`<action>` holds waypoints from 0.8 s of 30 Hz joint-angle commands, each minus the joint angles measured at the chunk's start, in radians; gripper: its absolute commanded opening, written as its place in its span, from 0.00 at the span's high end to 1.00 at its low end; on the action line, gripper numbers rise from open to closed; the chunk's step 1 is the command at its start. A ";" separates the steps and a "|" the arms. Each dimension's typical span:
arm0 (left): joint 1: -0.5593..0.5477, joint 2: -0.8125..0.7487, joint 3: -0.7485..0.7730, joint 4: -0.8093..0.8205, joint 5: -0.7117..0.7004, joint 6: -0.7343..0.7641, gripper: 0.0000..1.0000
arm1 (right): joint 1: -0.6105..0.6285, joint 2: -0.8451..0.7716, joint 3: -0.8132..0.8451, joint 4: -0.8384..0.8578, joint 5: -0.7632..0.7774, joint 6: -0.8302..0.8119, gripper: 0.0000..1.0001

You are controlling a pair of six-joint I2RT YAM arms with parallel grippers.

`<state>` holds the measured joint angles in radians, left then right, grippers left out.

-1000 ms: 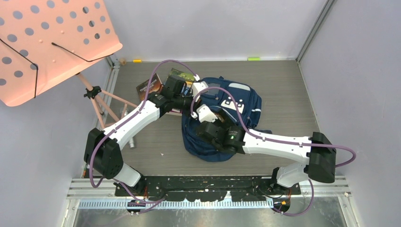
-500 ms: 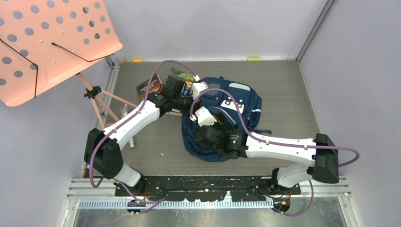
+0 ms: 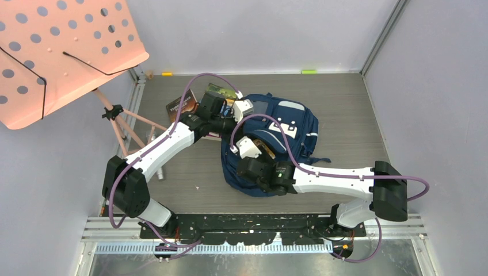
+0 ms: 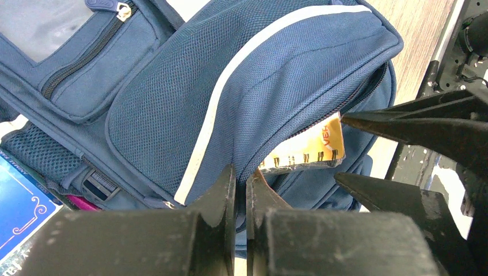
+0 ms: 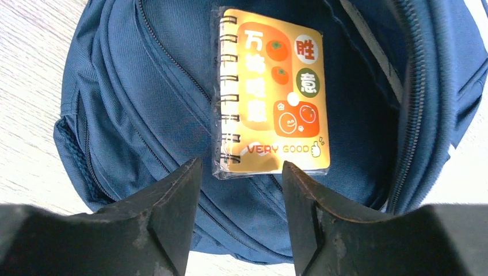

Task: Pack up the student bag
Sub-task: Place the personal item in the student bag.

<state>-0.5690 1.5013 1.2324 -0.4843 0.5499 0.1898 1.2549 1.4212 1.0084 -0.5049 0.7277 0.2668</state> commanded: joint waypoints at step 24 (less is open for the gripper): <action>0.005 -0.039 0.028 0.042 0.030 -0.078 1.00 | -0.160 -0.063 -0.007 0.034 -0.099 -0.044 0.45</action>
<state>-0.5686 1.5013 1.2324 -0.4824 0.5499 0.1772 1.0901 1.4681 0.9985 -0.4591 0.7170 0.2165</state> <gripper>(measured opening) 0.044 0.460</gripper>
